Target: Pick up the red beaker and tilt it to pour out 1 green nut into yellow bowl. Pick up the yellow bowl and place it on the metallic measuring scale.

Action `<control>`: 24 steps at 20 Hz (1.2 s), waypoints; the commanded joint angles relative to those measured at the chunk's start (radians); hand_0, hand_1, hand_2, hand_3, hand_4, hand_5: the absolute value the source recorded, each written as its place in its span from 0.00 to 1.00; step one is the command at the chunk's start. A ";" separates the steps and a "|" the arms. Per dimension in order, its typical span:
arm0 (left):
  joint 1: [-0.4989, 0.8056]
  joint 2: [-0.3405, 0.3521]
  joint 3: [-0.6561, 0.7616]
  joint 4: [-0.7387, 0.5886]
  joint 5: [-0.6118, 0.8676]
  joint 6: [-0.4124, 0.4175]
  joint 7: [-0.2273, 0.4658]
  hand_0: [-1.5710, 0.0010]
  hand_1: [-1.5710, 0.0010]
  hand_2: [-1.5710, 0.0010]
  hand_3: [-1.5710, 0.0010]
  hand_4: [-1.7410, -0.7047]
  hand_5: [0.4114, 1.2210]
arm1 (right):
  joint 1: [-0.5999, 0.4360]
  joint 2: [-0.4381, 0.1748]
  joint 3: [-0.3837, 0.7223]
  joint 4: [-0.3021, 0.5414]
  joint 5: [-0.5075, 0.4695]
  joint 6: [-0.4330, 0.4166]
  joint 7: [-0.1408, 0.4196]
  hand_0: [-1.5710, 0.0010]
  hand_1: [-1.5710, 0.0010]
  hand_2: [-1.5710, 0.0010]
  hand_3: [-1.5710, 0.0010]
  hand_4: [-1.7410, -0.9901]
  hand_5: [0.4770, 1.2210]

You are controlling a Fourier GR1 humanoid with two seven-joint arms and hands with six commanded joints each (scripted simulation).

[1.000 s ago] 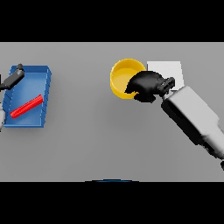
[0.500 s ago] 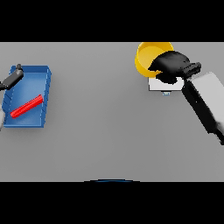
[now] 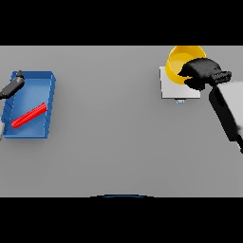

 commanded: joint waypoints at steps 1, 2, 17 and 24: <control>-0.004 0.003 0.000 0.002 0.001 -0.005 -0.005 1.00 1.00 1.00 1.00 0.98 0.33 | -0.001 0.004 0.000 0.017 0.000 0.001 0.003 0.00 0.00 0.11 0.13 0.00 1.00; -0.006 0.002 -0.002 0.008 0.001 -0.008 -0.007 1.00 1.00 1.00 1.00 0.98 0.33 | -0.007 0.006 -0.003 0.035 -0.001 -0.006 -0.006 0.00 0.00 0.11 0.14 0.00 1.00; -0.022 -0.012 -0.014 0.017 -0.010 -0.004 0.006 1.00 1.00 1.00 1.00 0.99 0.32 | -0.038 0.049 -0.006 0.143 -0.003 -0.023 -0.037 0.50 0.55 0.50 0.54 0.18 0.74; -0.042 -0.010 -0.010 0.044 -0.018 0.005 0.010 1.00 1.00 1.00 1.00 0.98 0.31 | -0.042 0.037 0.020 0.153 0.019 -0.029 -0.108 0.89 0.91 0.88 0.75 0.26 0.51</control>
